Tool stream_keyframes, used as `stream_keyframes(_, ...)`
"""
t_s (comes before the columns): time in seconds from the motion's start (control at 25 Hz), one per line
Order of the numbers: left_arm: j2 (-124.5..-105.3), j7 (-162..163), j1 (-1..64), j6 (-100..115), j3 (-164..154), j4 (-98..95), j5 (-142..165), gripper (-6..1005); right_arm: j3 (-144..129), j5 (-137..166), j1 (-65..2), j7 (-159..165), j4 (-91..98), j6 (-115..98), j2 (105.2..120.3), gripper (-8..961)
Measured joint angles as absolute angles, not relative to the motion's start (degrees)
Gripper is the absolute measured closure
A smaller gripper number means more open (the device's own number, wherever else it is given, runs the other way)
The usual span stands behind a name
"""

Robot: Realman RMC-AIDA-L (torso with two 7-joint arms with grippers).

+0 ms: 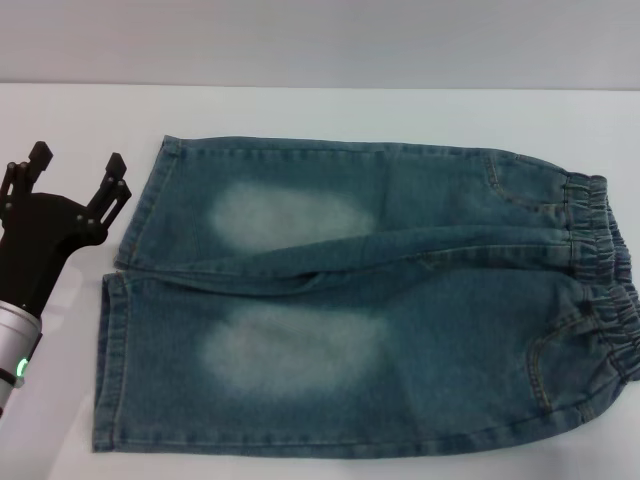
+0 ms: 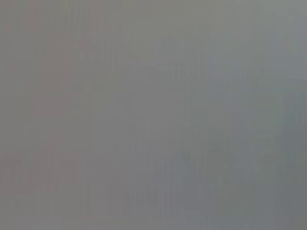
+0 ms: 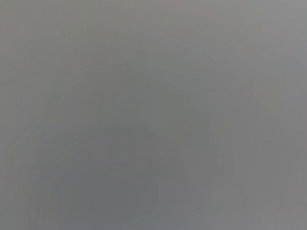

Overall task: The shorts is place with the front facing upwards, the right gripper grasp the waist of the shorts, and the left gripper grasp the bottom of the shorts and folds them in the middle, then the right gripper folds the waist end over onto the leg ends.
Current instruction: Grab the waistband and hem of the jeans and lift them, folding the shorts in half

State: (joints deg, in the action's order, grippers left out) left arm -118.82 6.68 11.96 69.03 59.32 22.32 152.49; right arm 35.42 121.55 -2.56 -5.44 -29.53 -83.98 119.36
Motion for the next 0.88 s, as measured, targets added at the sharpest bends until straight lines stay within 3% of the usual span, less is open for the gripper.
stream_keyframes(0.56,-118.82,6.7,11.7,69.1,59.3,22.3,152.5,140,35.1,121.6,-2.9,-3.6,-29.7,-83.5,119.2,164)
stream_keyframes(0.8,-118.63,6.8,11.4,67.9,58.7,24.2,152.5,139,35.8,121.8,-4.6,-0.5,-31.1,-80.0,118.21,164)
stream_keyframes(0.88,-118.54,6.6,11.3,66.9,58.7,25.2,152.5,139,36.0,121.8,-5.1,-0.5,-34.4,-75.6,116.7,164)
